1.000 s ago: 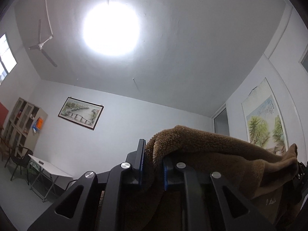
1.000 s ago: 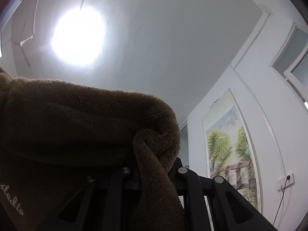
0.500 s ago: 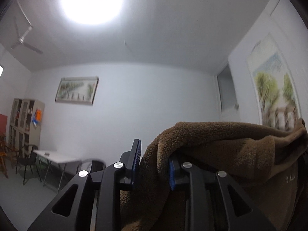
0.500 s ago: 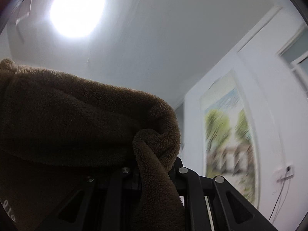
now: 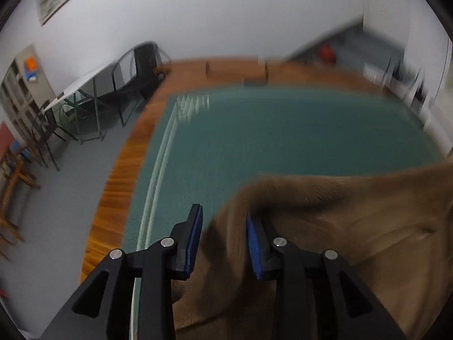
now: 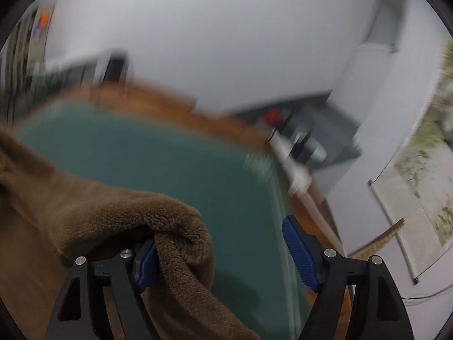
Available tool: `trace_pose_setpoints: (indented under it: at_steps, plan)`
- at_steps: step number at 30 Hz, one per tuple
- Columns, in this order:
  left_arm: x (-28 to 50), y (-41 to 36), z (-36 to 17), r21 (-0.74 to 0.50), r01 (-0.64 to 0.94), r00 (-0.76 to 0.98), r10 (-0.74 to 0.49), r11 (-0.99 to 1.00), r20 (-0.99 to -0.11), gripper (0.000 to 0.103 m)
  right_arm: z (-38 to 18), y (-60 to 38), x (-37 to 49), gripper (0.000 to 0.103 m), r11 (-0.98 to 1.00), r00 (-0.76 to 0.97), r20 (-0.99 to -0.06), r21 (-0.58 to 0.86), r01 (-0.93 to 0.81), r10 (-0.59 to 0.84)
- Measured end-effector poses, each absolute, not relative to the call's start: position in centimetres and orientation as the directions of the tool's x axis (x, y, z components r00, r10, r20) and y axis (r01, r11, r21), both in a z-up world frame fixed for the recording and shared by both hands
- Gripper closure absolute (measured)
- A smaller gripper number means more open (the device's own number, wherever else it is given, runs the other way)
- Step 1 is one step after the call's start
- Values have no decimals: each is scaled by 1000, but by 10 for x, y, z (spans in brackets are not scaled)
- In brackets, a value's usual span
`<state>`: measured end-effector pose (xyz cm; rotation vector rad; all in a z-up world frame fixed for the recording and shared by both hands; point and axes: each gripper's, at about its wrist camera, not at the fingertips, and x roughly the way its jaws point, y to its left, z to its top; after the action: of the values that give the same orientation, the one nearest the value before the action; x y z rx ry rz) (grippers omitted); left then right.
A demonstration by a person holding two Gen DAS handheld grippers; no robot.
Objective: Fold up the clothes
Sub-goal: 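Lower the sweatshirt onto the green table with both grippers, laying it flat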
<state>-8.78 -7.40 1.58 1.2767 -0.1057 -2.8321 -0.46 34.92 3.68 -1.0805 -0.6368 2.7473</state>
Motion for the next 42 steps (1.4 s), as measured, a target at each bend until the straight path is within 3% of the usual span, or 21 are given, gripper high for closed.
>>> trace_pose_setpoints:
  at_steps: [3, 9, 13, 18, 23, 26, 32, 34, 42]
  plan:
    - [-100, -70, -4, 93, -28, -624, -56, -995, -780, 57, 14, 350, -13, 24, -886, -697, -665, -455, 93, 268]
    - [-114, -78, -16, 109, -105, -572, -30, -988, -820, 31, 24, 381, -5, 23, -889, -699, -684, -432, 155, 211]
    - [-107, -71, -25, 128, -201, -533, -1, -971, -846, 30, 29, 372, 13, 23, -884, -686, -722, -378, 276, 95]
    - [-94, -34, -29, 111, -333, -488, 70, -936, -870, 29, 23, 328, 22, 23, -836, -552, -827, -224, 500, -108]
    - [-116, 1, -46, 136, -418, -439, 69, -898, -896, 23, -2, 294, -3, 23, -792, -434, -886, -146, 592, -162]
    - [-147, 3, -51, 102, -361, -431, 70, -927, -900, 24, 5, 302, -32, 23, -865, -500, -849, -112, 490, -173]
    - [-200, -43, -6, -123, -29, -657, 112, -992, -745, 24, 20, 320, -90, 23, -967, -637, -754, -10, 253, -159]
    - [-204, -41, -12, -114, -50, -632, 120, -992, -766, 23, 26, 327, -109, 23, -984, -678, -720, 33, 173, -144]
    - [-164, -20, -40, 5, -180, -547, 96, -984, -832, 23, 9, 316, -78, 23, -970, -642, -754, -24, 242, -141]
